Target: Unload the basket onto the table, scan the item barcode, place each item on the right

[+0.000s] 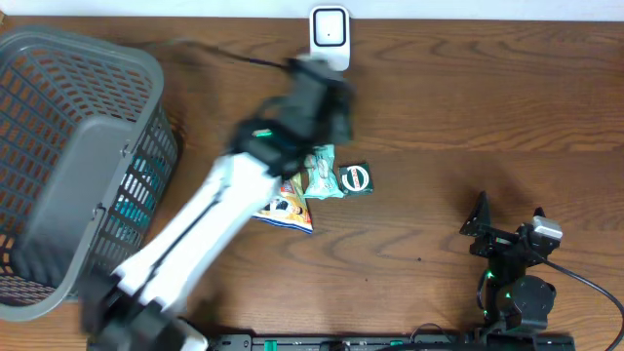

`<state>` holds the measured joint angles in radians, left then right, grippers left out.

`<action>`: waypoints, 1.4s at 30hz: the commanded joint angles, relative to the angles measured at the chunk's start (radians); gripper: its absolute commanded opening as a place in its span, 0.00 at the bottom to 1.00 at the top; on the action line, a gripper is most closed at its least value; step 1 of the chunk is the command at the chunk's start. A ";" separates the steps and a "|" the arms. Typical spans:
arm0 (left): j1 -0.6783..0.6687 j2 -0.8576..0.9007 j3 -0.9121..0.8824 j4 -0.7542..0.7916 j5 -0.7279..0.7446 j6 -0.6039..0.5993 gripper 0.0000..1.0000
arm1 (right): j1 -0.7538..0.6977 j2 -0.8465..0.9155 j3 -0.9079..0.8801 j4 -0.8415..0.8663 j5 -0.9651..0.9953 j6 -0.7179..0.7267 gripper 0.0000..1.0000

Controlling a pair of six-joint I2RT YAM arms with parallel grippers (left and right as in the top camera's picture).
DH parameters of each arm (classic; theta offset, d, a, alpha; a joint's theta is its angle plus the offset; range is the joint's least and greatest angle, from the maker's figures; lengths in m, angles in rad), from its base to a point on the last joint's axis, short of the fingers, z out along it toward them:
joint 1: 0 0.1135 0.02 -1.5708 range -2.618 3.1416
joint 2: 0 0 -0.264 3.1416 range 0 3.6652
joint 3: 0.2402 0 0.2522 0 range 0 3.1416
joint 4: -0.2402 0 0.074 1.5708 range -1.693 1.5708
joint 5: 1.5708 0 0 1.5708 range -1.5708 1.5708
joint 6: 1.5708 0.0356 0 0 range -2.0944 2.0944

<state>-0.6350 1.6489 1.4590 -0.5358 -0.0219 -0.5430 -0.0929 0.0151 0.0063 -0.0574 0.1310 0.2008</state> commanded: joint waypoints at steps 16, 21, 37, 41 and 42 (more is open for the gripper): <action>-0.213 0.452 0.000 0.229 -0.039 0.552 0.52 | 0.008 -0.002 -0.001 -0.004 0.005 0.004 0.99; -0.219 0.438 0.002 0.235 -0.056 0.677 0.70 | 0.008 -0.002 -0.001 -0.003 0.005 0.004 0.99; -0.145 -0.158 0.006 0.205 -0.304 0.729 0.98 | 0.008 -0.002 -0.001 -0.003 0.005 0.004 0.99; -0.027 -0.318 0.006 0.098 -0.425 0.628 0.98 | 0.008 -0.002 -0.001 -0.004 0.005 0.004 0.99; 0.010 -0.345 0.006 0.068 -0.454 0.590 0.98 | 0.008 -0.002 -0.001 -0.003 0.005 0.004 0.99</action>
<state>-0.7086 1.3563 1.4597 -0.4183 -0.3523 0.1383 -0.0929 0.0151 0.0063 -0.0570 0.1307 0.2008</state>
